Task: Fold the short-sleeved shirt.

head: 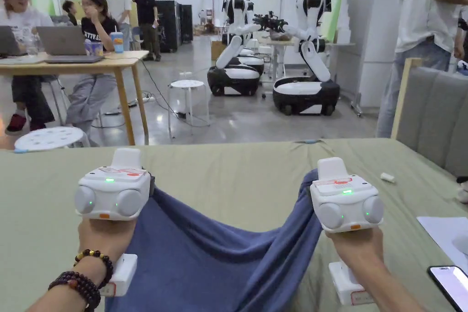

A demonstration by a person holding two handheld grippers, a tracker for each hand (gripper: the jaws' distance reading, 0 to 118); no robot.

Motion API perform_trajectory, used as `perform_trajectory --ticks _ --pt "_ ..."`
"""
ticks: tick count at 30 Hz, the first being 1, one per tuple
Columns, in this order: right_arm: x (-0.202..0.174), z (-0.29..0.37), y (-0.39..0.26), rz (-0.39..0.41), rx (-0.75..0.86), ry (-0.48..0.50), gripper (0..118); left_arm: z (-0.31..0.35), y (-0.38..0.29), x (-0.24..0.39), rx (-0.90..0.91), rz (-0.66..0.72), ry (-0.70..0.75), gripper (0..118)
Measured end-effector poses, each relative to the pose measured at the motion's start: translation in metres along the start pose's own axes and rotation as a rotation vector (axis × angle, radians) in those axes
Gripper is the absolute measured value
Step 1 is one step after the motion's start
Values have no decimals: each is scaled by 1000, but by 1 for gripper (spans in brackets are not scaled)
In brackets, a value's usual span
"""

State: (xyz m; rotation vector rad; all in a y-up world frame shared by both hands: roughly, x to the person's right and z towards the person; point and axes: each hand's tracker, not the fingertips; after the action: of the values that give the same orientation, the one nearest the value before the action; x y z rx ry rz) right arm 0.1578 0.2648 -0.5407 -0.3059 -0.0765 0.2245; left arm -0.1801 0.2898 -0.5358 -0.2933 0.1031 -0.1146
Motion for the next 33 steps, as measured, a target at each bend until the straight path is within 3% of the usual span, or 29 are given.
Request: perform_trajectory --ticks 4,7,10,12,13,16,24,33 --pt "-12 -3 73 -37 104 37 9 -2 70 -12 101 -16 48 1" --pt "-12 -11 127 -3 135 10 9 -4 118 -23 171 -72 96 1" --pt "-3 -22 182 18 185 -15 9 -11 164 -41 219 -44 143 1" --pt "9 -29 218 -10 179 -20 9 -13 192 -52 240 -17 168 1" --pt "16 -33 231 -65 180 -25 9 -14 203 -57 245 -17 173 1" --pt "27 -42 256 -57 178 -49 9 -19 225 -64 269 -35 235 1" --pt "24 -61 254 -39 168 -44 9 -35 227 -60 281 -62 241 1" --pt "-2 -79 181 -12 82 0 9 -52 151 -45 183 -66 176 1"
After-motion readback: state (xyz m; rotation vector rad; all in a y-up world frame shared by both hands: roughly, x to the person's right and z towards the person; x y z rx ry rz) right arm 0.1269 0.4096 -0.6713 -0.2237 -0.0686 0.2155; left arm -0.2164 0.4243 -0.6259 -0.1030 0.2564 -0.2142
